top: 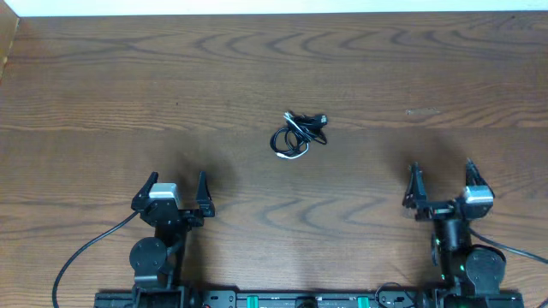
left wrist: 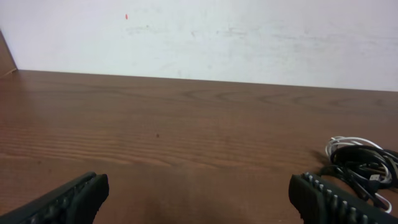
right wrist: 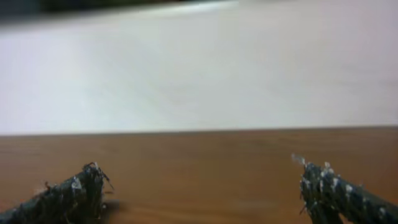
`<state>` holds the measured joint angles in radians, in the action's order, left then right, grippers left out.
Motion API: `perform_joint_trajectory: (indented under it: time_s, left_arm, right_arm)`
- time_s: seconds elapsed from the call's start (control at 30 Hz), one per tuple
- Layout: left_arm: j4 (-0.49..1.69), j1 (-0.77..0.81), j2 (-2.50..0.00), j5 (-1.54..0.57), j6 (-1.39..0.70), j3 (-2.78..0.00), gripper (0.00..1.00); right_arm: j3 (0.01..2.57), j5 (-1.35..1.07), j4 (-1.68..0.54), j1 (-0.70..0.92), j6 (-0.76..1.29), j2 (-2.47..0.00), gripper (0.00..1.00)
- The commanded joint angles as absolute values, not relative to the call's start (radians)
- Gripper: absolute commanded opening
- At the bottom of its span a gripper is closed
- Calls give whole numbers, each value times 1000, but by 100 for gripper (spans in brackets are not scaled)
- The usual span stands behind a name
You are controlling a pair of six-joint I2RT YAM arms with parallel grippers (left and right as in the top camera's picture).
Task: Untangle cables
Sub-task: 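Raise both arms and swing the grippers toward the cable bundle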
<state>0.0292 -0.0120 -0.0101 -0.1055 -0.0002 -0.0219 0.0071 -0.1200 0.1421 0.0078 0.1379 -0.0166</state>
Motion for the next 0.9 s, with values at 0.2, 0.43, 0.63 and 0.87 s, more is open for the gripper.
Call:
perform_joint_trajectory:
  time_s: [0.2, 0.43, 0.63, 0.87]
  left_arm:
    - [63, -16, -4, -115, -1, -4, 98]
    - [63, -16, -4, -115, -1, -4, 98]
    - [63, -16, -4, -115, -1, -4, 98]
    - [63, -16, -4, -115, -1, -4, 98]
  right_arm:
    - [6, -667, 414, 8, 680, -14, 99]
    - [284, -552, 477, -22, 437, -38, 99]
    - [805, -552, -163, -36, 72, -273, 99]
    - [1330, -562, -957, -36, -42, -673, 99]
